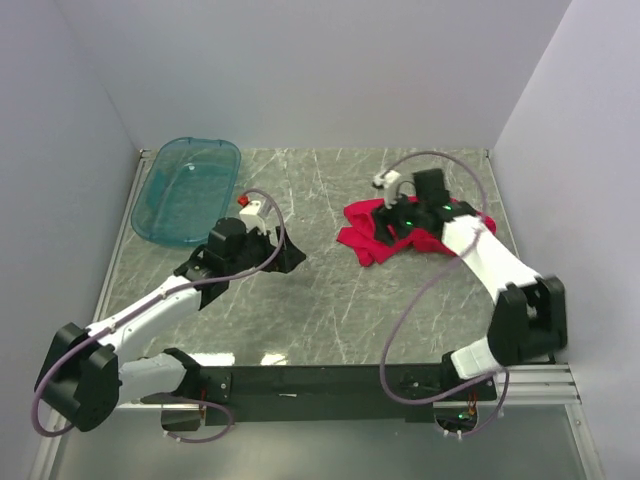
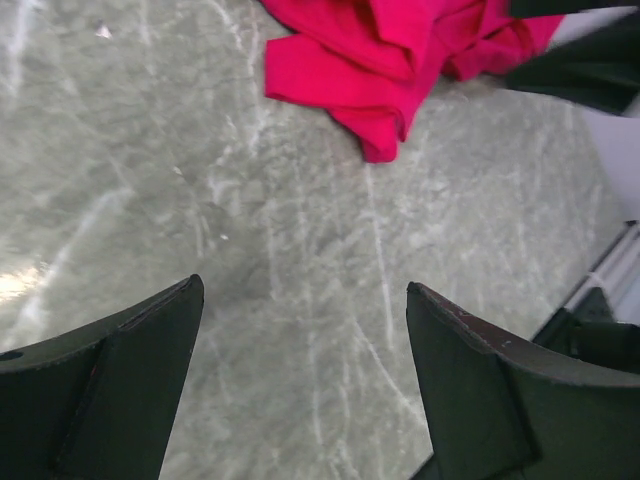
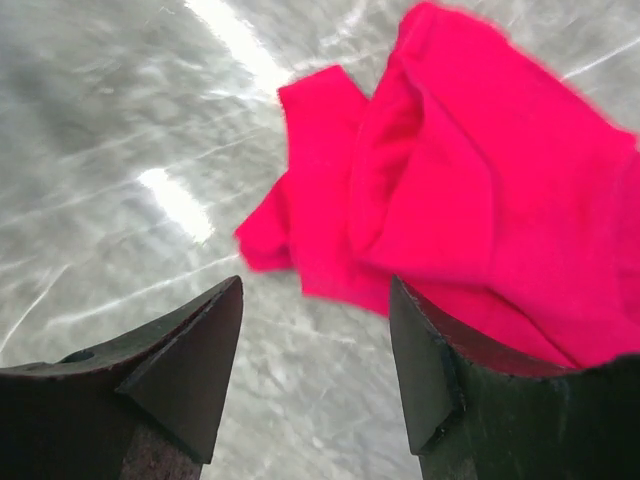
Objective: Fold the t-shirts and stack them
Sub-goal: Flatten the tshirt out
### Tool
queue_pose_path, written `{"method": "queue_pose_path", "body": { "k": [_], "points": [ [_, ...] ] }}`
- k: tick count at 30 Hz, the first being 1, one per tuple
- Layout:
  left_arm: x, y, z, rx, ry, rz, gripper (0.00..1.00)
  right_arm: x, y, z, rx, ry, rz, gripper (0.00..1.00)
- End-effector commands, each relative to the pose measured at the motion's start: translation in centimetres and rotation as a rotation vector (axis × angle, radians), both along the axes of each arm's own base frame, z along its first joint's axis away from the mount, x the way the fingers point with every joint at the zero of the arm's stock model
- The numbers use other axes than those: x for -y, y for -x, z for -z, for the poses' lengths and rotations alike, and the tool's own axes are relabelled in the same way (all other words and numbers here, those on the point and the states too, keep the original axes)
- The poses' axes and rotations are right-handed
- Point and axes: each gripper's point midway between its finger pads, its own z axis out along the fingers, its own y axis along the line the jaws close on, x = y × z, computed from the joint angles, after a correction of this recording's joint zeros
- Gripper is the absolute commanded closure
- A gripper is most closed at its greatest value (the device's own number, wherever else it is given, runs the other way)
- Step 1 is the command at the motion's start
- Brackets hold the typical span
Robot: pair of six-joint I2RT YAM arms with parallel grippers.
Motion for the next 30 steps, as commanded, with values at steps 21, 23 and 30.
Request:
{"method": "queue_pose_path", "body": {
  "k": [21, 23, 30],
  "points": [
    [-4.6, 6.1, -0.2, -0.005, 0.195, -0.167, 0.12, -3.9, -14.6, 3.7, 0.038, 0.335, 0.329, 1.00],
    [-4.6, 6.2, 0.0, -0.010, 0.199, -0.169, 0.12, -5.1, -15.7, 1.6, 0.079, 0.264, 0.350, 1.00],
    [-4.7, 6.1, 0.2, -0.025, 0.193, -0.180, 0.12, -6.8, -22.6, -11.2, 0.371, -0.081, 0.637, 1.00]
  ]
}}
